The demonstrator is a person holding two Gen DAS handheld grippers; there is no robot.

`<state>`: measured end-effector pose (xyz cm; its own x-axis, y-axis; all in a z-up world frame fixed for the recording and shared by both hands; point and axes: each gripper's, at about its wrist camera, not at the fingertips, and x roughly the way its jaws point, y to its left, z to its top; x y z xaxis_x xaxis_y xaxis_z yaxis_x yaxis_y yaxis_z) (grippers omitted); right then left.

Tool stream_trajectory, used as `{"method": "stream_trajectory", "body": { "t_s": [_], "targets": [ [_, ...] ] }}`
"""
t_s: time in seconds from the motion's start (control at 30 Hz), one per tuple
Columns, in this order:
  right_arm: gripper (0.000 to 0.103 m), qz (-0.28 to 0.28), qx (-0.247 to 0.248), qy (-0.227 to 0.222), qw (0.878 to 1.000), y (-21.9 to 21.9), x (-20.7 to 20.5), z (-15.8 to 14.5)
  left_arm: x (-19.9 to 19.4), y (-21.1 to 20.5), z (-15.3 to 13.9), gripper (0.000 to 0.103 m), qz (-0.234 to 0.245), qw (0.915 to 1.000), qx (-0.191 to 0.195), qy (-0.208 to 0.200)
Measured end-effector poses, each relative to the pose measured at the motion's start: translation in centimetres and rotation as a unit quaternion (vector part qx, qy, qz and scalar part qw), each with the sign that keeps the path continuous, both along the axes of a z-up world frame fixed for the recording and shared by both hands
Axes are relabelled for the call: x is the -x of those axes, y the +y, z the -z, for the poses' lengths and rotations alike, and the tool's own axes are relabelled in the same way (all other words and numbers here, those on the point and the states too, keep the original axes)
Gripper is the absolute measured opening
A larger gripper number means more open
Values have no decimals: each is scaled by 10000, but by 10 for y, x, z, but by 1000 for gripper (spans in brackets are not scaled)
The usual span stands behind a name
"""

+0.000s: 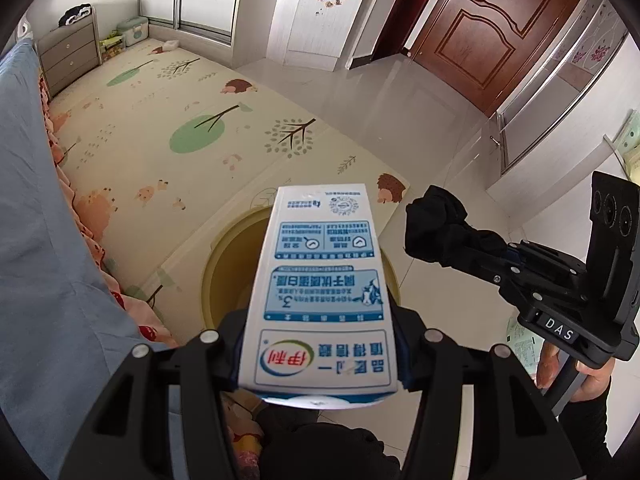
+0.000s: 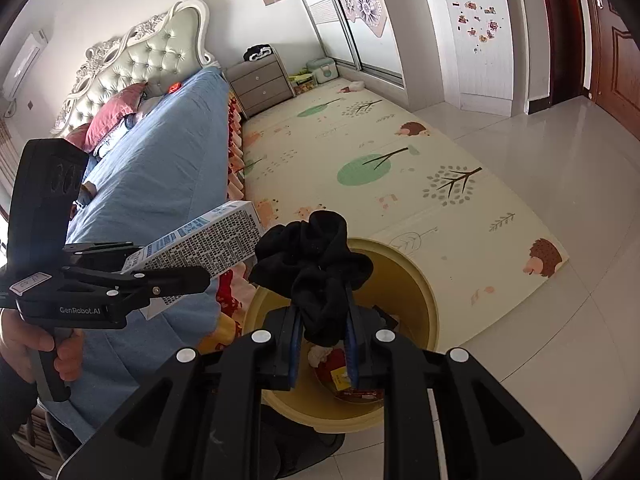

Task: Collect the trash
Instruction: 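Carry carton and scrunchie to the bucket and open both grippers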

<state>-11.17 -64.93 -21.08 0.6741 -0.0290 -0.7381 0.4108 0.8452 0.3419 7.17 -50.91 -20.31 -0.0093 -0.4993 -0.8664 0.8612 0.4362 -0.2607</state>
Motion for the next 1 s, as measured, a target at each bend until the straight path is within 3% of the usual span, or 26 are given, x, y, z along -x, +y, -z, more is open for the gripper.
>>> {"method": "stream_trajectory", "body": {
  "t_s": [0.13,0.2,0.23,0.27,0.3,0.33,0.37,0.57,1.0],
  "targets": [
    [18,6,-77,103,9999,-7,-6,10,-7,-8,12,54,-85,9996,-113,263],
    [23,7,-143,123,9998,-8,-10,14,-9,-10,16,54,-105,9993,-148,337],
    [24,7,-165,149,9998,-9,-11,17,-10,-11,17,61,-116,9991,-140,390],
    [30,4,-185,181,9997,-11,-14,20,-12,-10,17,74,-170,9988,-117,439],
    [49,31,-174,227,9996,-12,-15,23,-14,-9,17,78,-253,9987,-110,420],
    [60,111,-84,262,9996,-13,-16,24,-16,-9,18,82,-356,9987,-108,348],
    [62,192,18,299,9994,-14,-16,26,-17,-8,17,86,-420,9986,-111,294],
    [62,277,-330,216,9988,-21,-9,29,-21,-5,13,87,-525,9983,-56,236],
    [62,211,-62,-131,9997,-2,-8,-13,-11,11,-20,87,-444,9984,354,-52]
  ]
}}
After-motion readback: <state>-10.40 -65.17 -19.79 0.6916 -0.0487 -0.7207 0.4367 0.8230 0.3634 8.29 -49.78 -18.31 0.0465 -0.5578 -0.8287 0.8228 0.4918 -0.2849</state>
